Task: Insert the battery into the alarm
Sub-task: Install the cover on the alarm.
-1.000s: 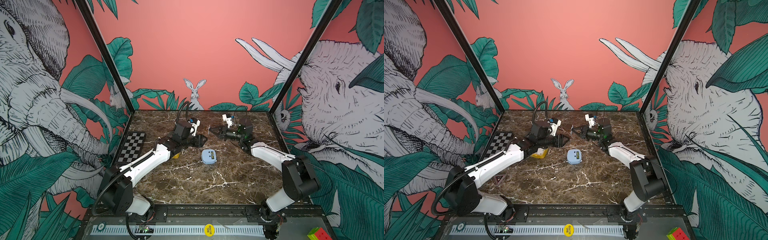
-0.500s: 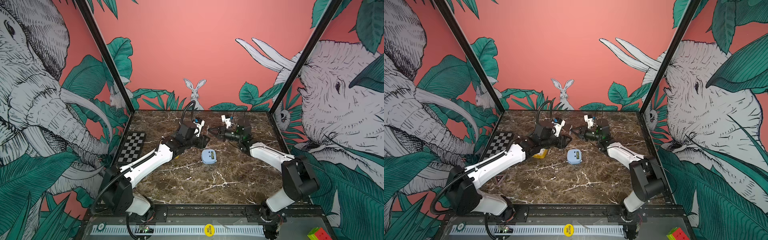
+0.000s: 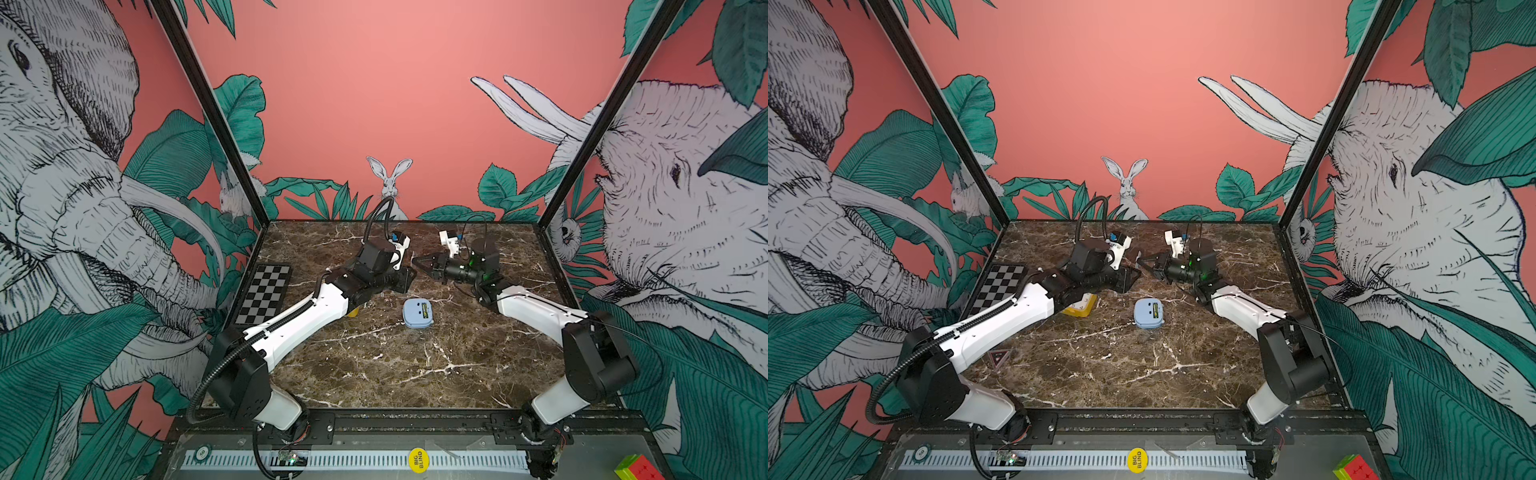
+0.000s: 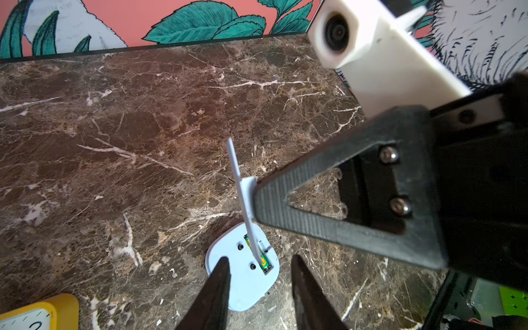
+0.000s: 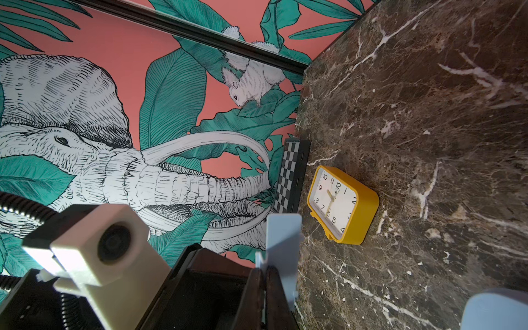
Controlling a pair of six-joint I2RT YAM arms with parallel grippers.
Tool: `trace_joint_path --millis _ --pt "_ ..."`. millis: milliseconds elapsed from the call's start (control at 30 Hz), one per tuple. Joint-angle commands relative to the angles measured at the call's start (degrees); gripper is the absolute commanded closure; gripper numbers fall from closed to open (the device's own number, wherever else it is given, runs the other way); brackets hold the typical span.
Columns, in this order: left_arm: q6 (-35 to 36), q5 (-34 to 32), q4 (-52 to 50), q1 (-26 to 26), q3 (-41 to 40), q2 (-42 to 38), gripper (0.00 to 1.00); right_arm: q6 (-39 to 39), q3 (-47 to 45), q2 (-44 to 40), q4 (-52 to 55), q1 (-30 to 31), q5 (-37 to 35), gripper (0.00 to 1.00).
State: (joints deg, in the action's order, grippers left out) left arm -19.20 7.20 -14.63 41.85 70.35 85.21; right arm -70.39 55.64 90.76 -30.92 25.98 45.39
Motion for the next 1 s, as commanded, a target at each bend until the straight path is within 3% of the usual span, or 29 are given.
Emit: trace_joint_path --millis 0,300,400,533,633,967 --pt "1.9 -0.8 -1.9 -0.2 2.4 0.9 0.68 -0.5 0.1 -1.8 -1.1 0.4 -0.9 1.00" --pt "2.4 -1.3 -2.2 -0.2 3.1 1.4 0.86 -1.3 -0.8 -2.4 -0.2 1.1 -1.8 1.00" --pt "2.6 -1.5 -2.2 -0.1 3.1 1.5 0.86 -1.1 -0.9 -2.7 0.8 1.3 -2.2 1.00" --pt "2.9 -1.3 -2.3 0.0 3.5 1.8 0.76 -0.8 -0.9 -2.8 2.4 1.4 -2.6 1.00" --pt "3.2 -1.8 -2.6 0.0 3.5 1.8 0.75 -0.9 -1.0 -3.0 2.7 1.5 -2.8 1.00" --pt "3.7 -1.6 -2.6 0.0 3.5 2.0 0.88 -1.7 -1.1 -3.0 2.2 1.7 -2.7 1.00"
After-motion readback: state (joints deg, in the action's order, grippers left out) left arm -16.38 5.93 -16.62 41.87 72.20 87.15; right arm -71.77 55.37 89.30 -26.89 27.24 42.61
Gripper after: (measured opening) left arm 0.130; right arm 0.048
